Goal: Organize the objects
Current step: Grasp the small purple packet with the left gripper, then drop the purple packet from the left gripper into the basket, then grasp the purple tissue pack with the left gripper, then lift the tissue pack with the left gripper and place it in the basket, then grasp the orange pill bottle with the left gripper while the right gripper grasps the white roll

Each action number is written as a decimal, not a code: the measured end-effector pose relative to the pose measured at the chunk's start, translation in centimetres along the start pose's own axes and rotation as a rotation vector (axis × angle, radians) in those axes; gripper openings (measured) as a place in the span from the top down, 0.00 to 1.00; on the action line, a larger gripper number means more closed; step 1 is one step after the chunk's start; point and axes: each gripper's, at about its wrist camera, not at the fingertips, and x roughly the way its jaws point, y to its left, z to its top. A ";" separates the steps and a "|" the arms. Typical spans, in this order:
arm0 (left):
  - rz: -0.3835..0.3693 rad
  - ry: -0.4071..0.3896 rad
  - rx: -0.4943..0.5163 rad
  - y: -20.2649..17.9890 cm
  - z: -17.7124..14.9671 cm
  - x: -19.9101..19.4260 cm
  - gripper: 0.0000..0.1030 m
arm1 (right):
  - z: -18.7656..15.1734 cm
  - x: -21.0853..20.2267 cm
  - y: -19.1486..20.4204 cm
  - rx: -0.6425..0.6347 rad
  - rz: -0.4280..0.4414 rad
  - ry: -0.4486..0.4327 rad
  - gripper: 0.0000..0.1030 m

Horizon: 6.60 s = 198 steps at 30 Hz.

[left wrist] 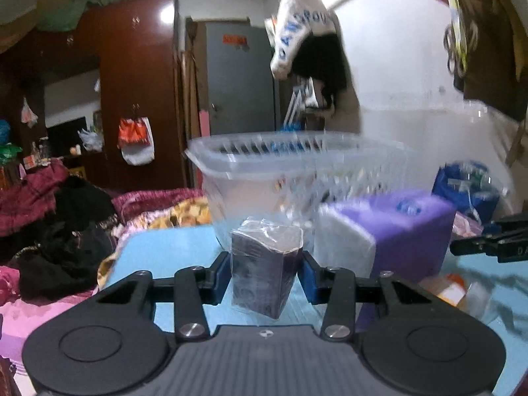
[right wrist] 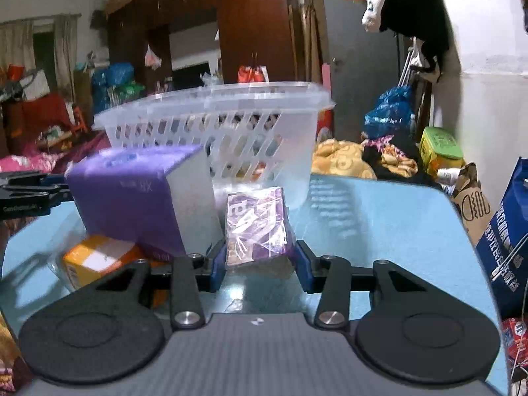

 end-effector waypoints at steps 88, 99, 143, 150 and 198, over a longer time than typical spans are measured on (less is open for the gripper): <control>-0.317 -0.017 0.088 -3.2 -1.1 0.8 0.49 | 0.7 1.4 2.4 -0.161 0.297 -0.072 0.49; -0.341 -0.119 0.119 -3.4 -0.8 -0.9 0.51 | 1.2 -0.7 3.1 -0.203 0.257 -0.144 0.53; -0.097 -0.094 0.193 -2.1 11.4 8.7 0.54 | 11.3 8.6 5.4 -0.310 0.026 -0.164 0.56; -0.081 -0.098 0.212 -2.6 11.4 8.4 0.54 | 11.6 8.2 5.0 -0.308 0.016 -0.172 0.56; -0.382 0.134 0.113 -9.1 -2.0 1.1 0.18 | 2.1 3.8 -0.7 0.097 -0.027 0.058 0.00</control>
